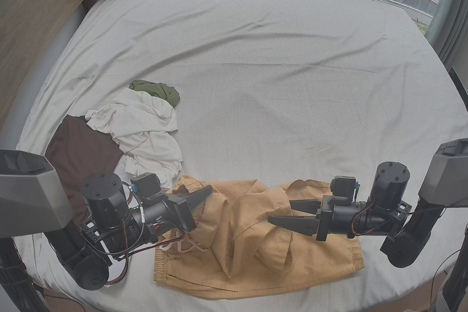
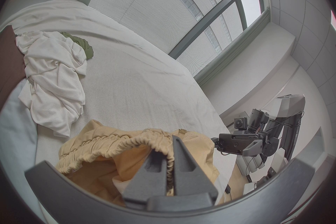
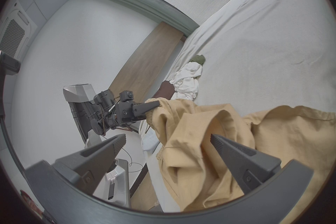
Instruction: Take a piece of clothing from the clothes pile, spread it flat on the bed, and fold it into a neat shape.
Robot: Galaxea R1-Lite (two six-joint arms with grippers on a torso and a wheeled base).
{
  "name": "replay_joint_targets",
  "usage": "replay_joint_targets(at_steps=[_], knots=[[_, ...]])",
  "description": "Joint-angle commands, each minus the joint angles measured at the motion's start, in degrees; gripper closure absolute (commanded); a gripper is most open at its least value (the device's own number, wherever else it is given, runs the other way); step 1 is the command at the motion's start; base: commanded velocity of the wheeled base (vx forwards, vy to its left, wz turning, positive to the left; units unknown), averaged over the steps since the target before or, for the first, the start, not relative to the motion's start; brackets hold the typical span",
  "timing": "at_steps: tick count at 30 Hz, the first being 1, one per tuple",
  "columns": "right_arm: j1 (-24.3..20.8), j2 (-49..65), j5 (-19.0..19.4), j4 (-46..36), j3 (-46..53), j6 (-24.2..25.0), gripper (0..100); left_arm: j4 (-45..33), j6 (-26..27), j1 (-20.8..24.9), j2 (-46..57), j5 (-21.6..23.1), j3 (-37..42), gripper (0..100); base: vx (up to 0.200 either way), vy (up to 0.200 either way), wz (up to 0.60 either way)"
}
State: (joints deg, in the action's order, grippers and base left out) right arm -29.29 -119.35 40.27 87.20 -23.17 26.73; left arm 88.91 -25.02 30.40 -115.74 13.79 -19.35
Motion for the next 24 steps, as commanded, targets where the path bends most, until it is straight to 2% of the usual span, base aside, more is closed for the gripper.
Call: replay_joint_targets(at_steps=[1,22,23,24], knots=[[-1.03,-0.98,-0.01,-0.10,-0.91,-0.02,0,0.04,-0.03,0.01,0.07,0.01,0.01,100,0.000,0.000,0.00],[-4.72,-4.84,-0.54,0.60,-3.63,-0.28,0,0.04,-0.03,0.01,0.16,0.01,-0.08,100,0.000,0.000,0.00],[-4.72,-4.84,-0.54,0.60,-3.63,-0.28,100,0.04,-0.03,0.01,0.16,0.01,-0.08,100,0.000,0.000,0.00],[-4.63,-4.76,-0.54,0.60,-3.81,-0.28,100,0.04,-0.03,0.01,0.16,0.01,-0.08,100,0.000,0.000,0.00]])
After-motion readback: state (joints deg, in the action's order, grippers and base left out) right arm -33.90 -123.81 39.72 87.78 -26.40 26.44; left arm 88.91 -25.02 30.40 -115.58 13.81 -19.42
